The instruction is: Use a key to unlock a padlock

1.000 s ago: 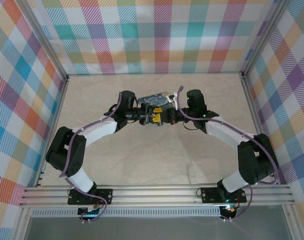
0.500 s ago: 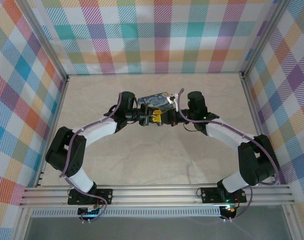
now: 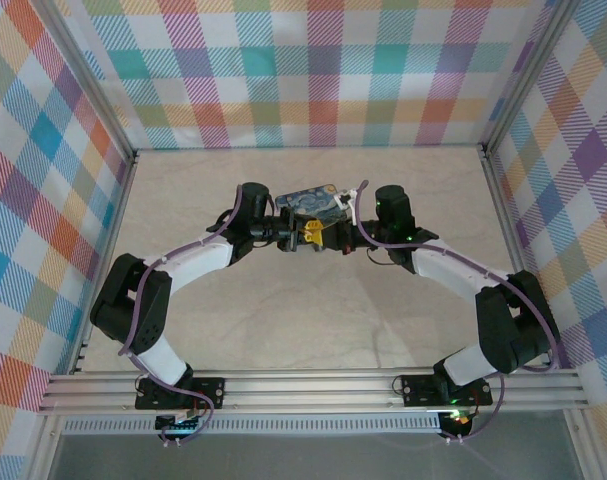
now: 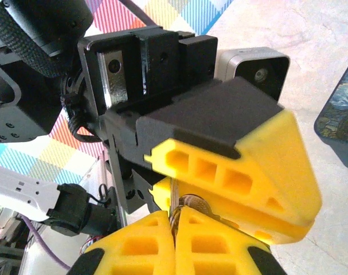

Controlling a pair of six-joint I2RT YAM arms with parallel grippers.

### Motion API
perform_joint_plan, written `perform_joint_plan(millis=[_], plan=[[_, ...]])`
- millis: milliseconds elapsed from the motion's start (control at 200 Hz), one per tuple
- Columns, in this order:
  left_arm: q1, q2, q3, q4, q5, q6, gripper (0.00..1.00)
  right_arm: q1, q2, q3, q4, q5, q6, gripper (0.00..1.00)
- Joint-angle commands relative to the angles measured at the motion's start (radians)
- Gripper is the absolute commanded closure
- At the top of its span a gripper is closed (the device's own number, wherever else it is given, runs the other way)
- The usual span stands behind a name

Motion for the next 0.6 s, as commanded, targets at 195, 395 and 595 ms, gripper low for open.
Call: perform_joint_plan(millis=[195,395,595], plan=[[0.029,-0.057,0.001,-0.07,0.008,0.062,1.0,0.007,-0.027,-0.018,-0.031,0.043,-0.036,0.97],[0.033,-0.028,0.167,-0.407,-0.011,0.468,1.0,0.006,-0.036,-0.002,-0.099,0.065,-0.028,0.73],[0.038,0.0,0.17,-0.389,-0.002,0.54,1.0,0.002,-0.082,0.013,-0.158,0.087,0.024,0.64]])
